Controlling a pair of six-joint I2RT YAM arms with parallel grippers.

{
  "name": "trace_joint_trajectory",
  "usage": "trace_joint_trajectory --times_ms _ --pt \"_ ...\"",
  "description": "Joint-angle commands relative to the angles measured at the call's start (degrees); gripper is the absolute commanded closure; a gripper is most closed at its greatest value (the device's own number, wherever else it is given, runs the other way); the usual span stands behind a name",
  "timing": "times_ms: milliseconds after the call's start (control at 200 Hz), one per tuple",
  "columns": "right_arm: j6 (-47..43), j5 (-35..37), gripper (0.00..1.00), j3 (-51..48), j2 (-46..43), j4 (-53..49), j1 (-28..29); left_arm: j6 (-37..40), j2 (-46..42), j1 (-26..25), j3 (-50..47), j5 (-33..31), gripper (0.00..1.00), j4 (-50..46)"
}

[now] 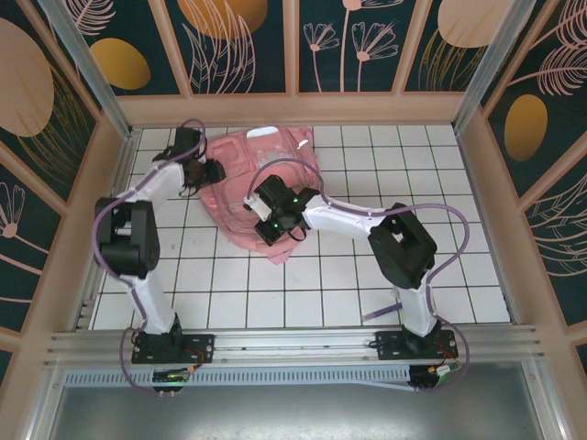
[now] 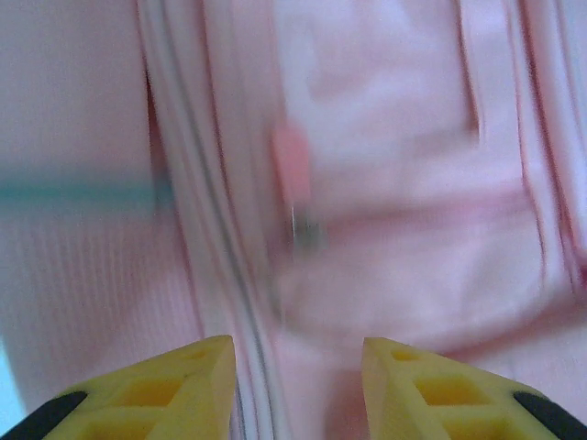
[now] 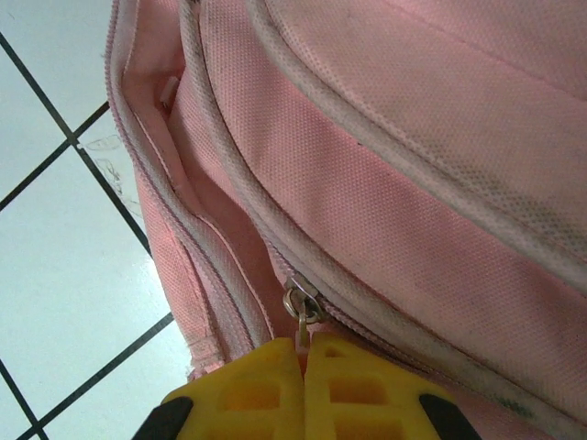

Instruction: Pack books, pencil case, and school supplies into a backpack

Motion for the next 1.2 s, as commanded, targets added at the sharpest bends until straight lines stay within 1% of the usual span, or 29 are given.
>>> trace_joint_trajectory --times_ms 0,50,135,190,230,345,415,505,656,901,1006,1056,1131,1191 --pt "0.82 -1.92 1.0 -0.16 -0.91 -0.9 0.2 -9.78 -8.04 -5.44 -10.14 2.96 0.6 1.25" --pt "1.03 -1.93 1.0 -0.88 -1.46 -1.22 0.18 -13.03 -9.8 -8.28 -14.02 3.45 0.6 3.85" --pt "1.35 -1.44 1.0 -2.03 -2.39 -1.91 0.26 -17.52 -10.03 -12.62 -18.7 3.58 0.6 8.19" --pt "1.6 -0.68 1.0 -2.76 -2.65 -2.35 0.26 -18.92 -9.51 -14.01 -20.33 1.75 0.6 9.48" --pt "1.95 0.24 1.0 -3.07 -2.76 -2.97 0.3 -19.95 -9.22 -14.25 -23.28 -0.14 0.61 9.68" --pt "2.87 4.39 1.0 -3.1 -2.57 -6.62 0.1 -19.91 -9.47 -13.96 -29.18 -6.98 0.62 11.41" --pt "3.39 7.54 1.0 -3.83 -2.64 -8.88 -0.39 -18.2 -8.92 -13.34 -31.23 -9.27 0.63 11.58" --pt "4.28 10.29 1.0 -5.39 -2.96 -11.5 -2.14 -16.95 -7.51 -11.86 -33.09 -8.98 0.64 11.51" --pt "6.1 17.21 1.0 -7.52 -3.46 -15.41 -6.09 -15.44 -7.41 -9.87 -35.04 -9.22 0.64 11.7" --pt "10.48 26.14 1.0 -6.28 -2.84 -18.53 -13.29 -10.91 -8.31 -6.92 -33.7 -11.07 0.64 9.88" --pt "11.15 25.79 1.0 -4.89 -2.83 -18.82 -14.39 -8.59 -8.27 -5.6 -31.43 -12.53 0.64 8.64" --pt "10.57 22.4 1.0 -4.44 -3.2 -18.17 -14.33 -7.0 -8.05 -5.09 -30.03 -13.04 0.64 8.11" --pt "10.05 15.43 1.0 -3.91 -4.24 -16.98 -14.15 -4.37 -7.48 -4.78 -27.46 -12.93 0.64 7.85" --pt "10.79 13.65 1.0 -3.07 -4.93 -16.84 -14.22 -1.89 -7.32 -4.64 -25.19 -13.26 0.64 7.39"
